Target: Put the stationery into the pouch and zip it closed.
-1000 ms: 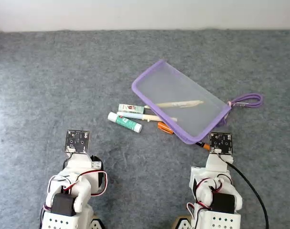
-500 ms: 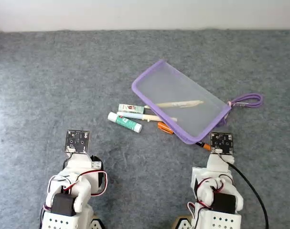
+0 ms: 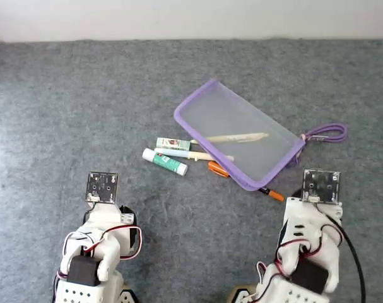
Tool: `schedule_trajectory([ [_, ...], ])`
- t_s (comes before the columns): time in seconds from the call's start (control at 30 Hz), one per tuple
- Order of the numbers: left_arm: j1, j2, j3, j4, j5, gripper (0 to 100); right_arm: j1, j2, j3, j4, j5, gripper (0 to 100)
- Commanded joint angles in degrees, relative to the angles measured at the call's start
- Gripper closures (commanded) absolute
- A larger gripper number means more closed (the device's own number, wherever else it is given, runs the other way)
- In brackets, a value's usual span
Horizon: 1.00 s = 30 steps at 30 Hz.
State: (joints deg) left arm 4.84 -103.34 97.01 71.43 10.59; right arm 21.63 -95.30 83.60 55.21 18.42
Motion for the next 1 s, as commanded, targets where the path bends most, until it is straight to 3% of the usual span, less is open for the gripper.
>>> schedule_trajectory([
  [0.0,0.0,-0.44,-0.48,0.09,0.09,99,-0.13,11.82,-7.38,-4.97,0.97,94.3],
  [0.37,0.0,-0.44,-0.48,0.09,0.09,99,-0.04,70.11,-46.42,-6.29,0.62,99.0],
  [0.63,0.0,-0.44,-0.48,0.09,0.09,99,0.84,96.57,-66.55,-6.29,1.05,99.0],
  [0.97,0.0,-0.44,-0.48,0.09,0.09,99,-16.75,114.95,-85.45,-4.26,0.79,99.0],
])
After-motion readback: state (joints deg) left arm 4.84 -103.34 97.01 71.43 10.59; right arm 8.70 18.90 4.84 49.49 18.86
